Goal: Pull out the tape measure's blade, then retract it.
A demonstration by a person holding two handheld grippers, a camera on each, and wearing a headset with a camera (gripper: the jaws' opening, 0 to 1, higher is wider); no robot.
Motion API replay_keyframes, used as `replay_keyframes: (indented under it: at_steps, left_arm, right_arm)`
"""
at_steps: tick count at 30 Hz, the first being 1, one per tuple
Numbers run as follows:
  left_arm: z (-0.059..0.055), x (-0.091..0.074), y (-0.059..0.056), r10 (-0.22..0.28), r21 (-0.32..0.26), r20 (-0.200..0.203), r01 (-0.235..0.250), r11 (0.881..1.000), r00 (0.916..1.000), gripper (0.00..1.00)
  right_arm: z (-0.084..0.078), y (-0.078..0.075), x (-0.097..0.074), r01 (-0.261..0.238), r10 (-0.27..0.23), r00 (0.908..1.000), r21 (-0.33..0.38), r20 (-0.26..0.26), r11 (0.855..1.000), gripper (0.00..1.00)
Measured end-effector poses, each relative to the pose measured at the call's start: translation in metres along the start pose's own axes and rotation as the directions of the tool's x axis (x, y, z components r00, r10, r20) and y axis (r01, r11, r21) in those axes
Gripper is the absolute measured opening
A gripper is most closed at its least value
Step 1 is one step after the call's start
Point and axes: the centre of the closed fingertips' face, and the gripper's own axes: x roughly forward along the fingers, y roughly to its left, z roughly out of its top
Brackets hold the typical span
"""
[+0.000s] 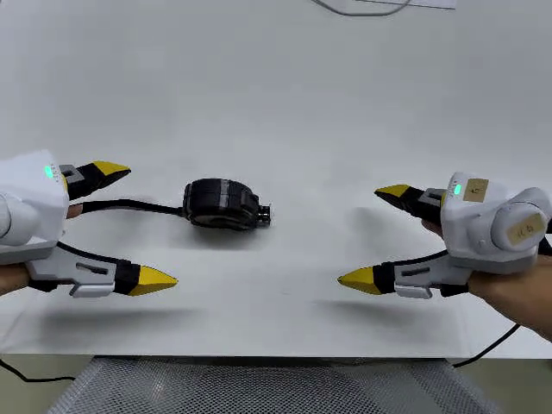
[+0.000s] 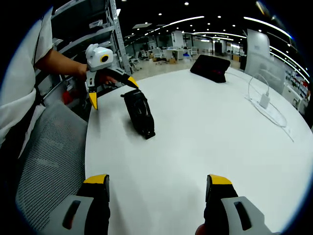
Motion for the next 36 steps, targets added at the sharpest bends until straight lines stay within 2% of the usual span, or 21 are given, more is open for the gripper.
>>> replay_keyframes:
  at_steps: [9, 16, 25, 36]
  left_arm:
    - [0.001, 0.01, -0.002, -0.022, 0.049, -0.046, 0.025, 0.998, 0.9987, 0.88]
    - [0.006, 0.016, 0.003, -0.021, 0.082, -0.076, 0.027, 0.996, 0.9969, 0.83]
    - [0.013, 0.024, 0.004, -0.03, 0.109, -0.09, 0.039, 0.993, 0.9955, 0.76]
    - [0.019, 0.032, 0.006, -0.045, 0.137, -0.105, 0.059, 0.989, 0.9935, 0.62]
  right_arm:
    - [0.005, 0.001, 0.009, -0.026, 0.026, 0.9997, -0.016, 0.0, 1.0, 0.8]
    - [0.012, 0.008, 0.012, -0.042, 0.042, 0.9991, -0.03, -0.008, 0.999, 0.79]
    - [0.009, 0.004, 0.018, -0.054, 0.054, 0.9985, -0.038, -0.014, 0.998, 0.78]
    - [0.013, 0.001, 0.025, -0.07, 0.069, 0.9975, -0.044, -0.014, 0.997, 0.77]
